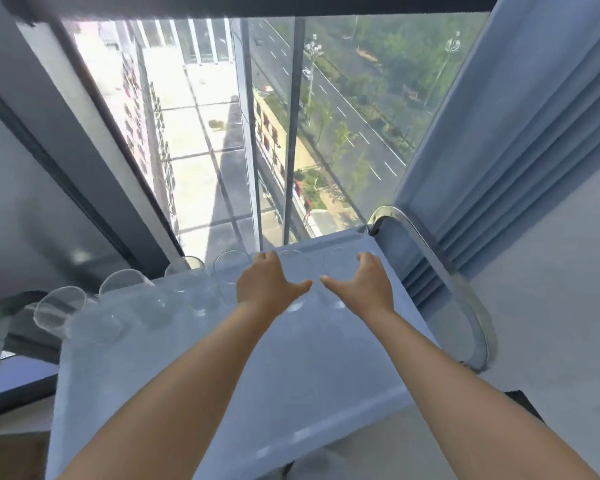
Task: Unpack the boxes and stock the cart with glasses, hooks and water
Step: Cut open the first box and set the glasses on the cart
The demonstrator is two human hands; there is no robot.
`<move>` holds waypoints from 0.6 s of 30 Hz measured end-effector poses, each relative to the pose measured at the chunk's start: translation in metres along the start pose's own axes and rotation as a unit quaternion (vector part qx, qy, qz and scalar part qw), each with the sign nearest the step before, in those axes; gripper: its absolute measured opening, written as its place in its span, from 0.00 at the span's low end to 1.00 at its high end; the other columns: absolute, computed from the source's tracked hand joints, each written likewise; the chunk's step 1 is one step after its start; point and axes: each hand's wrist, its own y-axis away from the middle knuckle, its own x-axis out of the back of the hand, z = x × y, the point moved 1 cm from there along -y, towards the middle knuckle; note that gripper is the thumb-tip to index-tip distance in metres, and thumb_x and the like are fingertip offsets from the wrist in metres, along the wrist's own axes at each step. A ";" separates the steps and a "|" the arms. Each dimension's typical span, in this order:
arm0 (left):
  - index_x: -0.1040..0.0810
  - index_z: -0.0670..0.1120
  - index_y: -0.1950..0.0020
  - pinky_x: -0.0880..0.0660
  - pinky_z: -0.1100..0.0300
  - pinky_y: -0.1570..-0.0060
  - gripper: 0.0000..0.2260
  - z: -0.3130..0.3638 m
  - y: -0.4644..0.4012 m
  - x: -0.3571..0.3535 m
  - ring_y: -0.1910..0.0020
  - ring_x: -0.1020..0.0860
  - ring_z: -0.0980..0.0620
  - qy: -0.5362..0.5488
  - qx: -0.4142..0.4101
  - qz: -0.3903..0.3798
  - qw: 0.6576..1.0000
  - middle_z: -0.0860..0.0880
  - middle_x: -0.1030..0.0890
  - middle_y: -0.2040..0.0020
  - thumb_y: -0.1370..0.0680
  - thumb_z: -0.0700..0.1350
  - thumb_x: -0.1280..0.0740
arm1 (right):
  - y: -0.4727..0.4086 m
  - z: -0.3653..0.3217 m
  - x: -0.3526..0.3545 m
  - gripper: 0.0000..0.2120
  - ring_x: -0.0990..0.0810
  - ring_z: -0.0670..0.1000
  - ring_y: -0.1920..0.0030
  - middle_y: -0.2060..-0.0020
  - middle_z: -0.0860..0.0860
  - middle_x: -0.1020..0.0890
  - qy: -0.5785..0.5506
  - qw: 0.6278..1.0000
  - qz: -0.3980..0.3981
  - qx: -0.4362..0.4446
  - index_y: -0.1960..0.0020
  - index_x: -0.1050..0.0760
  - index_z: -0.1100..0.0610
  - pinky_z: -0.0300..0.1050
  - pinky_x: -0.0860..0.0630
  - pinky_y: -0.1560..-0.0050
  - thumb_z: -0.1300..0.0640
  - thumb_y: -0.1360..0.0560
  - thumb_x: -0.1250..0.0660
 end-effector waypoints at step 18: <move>0.33 0.38 0.36 0.29 0.57 0.53 0.31 0.020 -0.046 -0.021 0.43 0.25 0.43 0.012 0.125 0.008 0.992 0.42 0.29 0.38 0.28 0.58 0.30 | -0.075 0.009 -0.025 0.37 0.31 0.53 0.36 0.36 0.53 0.30 0.004 0.996 -0.081 0.046 0.32 0.37 0.60 0.45 0.30 0.42 0.42 0.32 0.28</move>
